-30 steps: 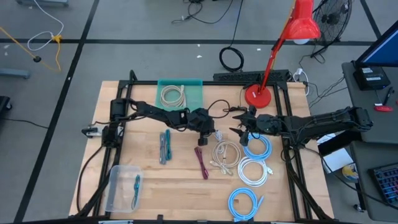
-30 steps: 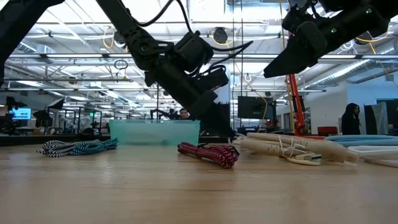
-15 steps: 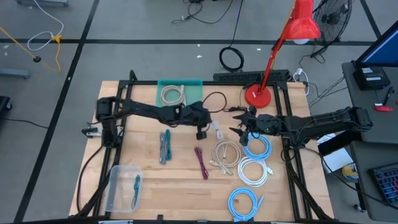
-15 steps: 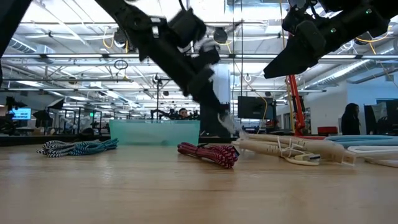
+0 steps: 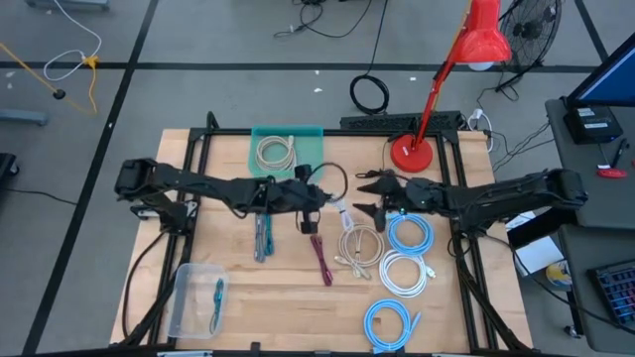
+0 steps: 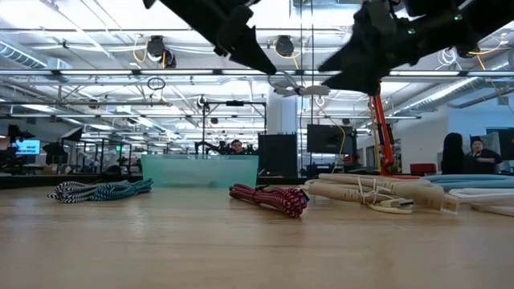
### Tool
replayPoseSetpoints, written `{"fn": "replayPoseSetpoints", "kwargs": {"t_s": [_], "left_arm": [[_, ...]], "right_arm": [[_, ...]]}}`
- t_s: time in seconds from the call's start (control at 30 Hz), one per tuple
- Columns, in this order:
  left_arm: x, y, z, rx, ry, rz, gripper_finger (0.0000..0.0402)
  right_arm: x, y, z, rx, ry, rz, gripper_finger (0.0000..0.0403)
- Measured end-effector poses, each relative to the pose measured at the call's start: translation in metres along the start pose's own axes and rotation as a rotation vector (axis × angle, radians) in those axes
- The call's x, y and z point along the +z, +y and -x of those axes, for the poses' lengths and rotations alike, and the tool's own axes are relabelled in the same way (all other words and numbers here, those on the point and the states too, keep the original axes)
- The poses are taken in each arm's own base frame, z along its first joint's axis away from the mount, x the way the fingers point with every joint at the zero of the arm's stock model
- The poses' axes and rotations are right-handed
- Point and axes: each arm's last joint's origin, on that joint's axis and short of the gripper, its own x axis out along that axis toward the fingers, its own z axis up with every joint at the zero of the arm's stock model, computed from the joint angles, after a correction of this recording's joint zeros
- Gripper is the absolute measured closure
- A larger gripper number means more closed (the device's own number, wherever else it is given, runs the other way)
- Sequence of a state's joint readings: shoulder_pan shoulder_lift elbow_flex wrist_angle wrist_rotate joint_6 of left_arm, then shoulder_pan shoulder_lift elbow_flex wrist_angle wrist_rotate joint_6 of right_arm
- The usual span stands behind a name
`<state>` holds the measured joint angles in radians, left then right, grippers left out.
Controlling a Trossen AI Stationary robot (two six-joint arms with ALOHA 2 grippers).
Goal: Pick & Place USB Port
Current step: Put the white charger cable into the transparent bin
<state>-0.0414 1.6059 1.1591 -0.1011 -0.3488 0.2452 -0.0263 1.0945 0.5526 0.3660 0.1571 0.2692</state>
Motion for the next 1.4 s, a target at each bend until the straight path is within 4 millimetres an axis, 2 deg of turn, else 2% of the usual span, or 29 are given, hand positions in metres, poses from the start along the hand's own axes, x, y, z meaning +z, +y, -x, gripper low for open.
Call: {"fn": "replayPoseSetpoints", "kwargs": {"t_s": [0.1, 0.3, 0.63, 0.9, 1.27, 1.4], "left_arm": [[0.001, -0.008, 0.003, 0.038, 0.009, -0.033, 0.0401], [0.003, -0.016, 0.011, 0.097, 0.033, -0.083, 0.0401], [0.011, -0.013, 0.024, 0.150, -0.003, -0.099, 0.0401], [0.012, -0.014, 0.024, 0.151, -0.014, -0.107, 0.0401], [0.014, -0.011, 0.027, 0.207, -0.011, -0.142, 0.0402], [0.021, -0.009, 0.028, 0.222, -0.047, -0.150, 0.0402]], "right_arm": [[-0.003, 0.000, -0.012, 0.095, -0.006, -0.051, 0.0151], [-0.005, -0.009, -0.020, 0.100, 0.015, -0.092, 0.0151], [-0.009, -0.013, -0.025, 0.062, 0.015, -0.130, 0.0151], [-0.011, -0.011, -0.035, 0.142, -0.009, -0.162, 0.0151], [-0.011, -0.010, -0.035, 0.176, -0.002, -0.175, 0.0151], [-0.011, -0.010, -0.035, 0.177, -0.003, -0.175, 0.0151]]}}
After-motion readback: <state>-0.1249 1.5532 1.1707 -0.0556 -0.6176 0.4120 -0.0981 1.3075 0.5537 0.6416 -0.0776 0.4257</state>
